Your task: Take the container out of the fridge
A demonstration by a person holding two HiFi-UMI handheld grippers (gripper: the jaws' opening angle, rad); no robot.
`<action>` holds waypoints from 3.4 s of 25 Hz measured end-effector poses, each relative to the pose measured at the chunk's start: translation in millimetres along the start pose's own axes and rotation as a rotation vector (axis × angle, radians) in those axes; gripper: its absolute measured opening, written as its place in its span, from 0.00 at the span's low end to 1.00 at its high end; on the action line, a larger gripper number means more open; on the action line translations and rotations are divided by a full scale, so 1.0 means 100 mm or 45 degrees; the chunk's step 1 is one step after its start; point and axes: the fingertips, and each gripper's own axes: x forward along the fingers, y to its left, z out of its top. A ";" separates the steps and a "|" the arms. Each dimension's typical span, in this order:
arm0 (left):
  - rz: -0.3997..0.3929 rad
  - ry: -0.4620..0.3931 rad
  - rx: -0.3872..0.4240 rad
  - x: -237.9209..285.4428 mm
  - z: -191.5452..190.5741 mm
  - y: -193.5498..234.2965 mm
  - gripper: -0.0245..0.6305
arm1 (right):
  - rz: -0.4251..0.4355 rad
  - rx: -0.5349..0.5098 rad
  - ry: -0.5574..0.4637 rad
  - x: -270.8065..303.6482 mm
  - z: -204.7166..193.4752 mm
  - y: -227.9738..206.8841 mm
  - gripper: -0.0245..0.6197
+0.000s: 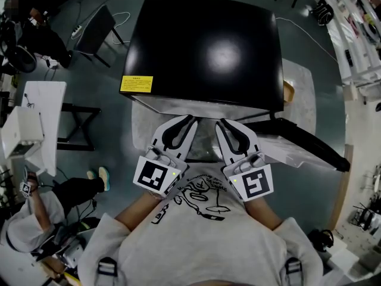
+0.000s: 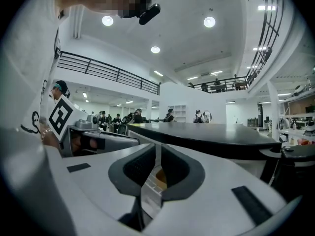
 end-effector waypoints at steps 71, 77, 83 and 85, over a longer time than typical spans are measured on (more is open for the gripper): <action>0.366 0.365 -0.245 0.86 -1.53 1.44 0.30 | -0.252 0.064 0.330 1.07 -1.64 -1.05 0.30; 0.386 0.385 -0.242 0.94 -1.55 1.53 0.33 | -0.289 0.092 0.341 1.13 -1.71 -1.17 0.33; 0.390 0.404 -0.257 0.98 -1.57 1.59 0.34 | -0.302 0.132 0.358 1.22 -1.78 -1.23 0.35; 0.397 0.421 -0.261 0.99 -1.61 1.61 0.34 | -0.303 0.140 0.364 1.25 -1.81 -1.24 0.35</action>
